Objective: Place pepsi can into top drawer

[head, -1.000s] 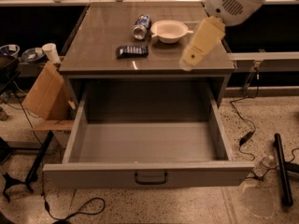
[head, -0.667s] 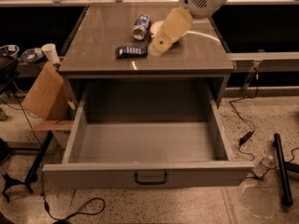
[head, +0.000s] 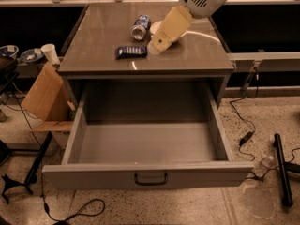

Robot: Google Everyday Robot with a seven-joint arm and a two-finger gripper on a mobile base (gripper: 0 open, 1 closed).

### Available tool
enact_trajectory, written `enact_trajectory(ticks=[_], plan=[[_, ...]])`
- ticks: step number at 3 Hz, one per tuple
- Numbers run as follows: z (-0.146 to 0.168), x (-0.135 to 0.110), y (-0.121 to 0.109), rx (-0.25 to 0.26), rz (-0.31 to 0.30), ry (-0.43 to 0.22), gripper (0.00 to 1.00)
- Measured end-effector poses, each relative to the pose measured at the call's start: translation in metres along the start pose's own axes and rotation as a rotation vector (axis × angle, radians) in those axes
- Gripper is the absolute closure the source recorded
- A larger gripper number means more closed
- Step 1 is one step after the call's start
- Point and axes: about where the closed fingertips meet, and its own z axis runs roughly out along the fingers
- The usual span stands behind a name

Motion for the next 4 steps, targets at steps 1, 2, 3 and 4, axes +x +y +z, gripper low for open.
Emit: enact_trajectory(ticks=[1, 2, 3, 4], plan=[[0.005, -0.009, -0.002, 0.046, 0.061, -0.038, 0.00], [0.025, -0.028, -0.010, 0.120, 0.142, -0.073, 0.00], [0.058, -0.047, -0.039, 0.214, 0.201, -0.062, 0.00], [0.096, -0.059, -0.070, 0.280, 0.214, -0.028, 0.00]])
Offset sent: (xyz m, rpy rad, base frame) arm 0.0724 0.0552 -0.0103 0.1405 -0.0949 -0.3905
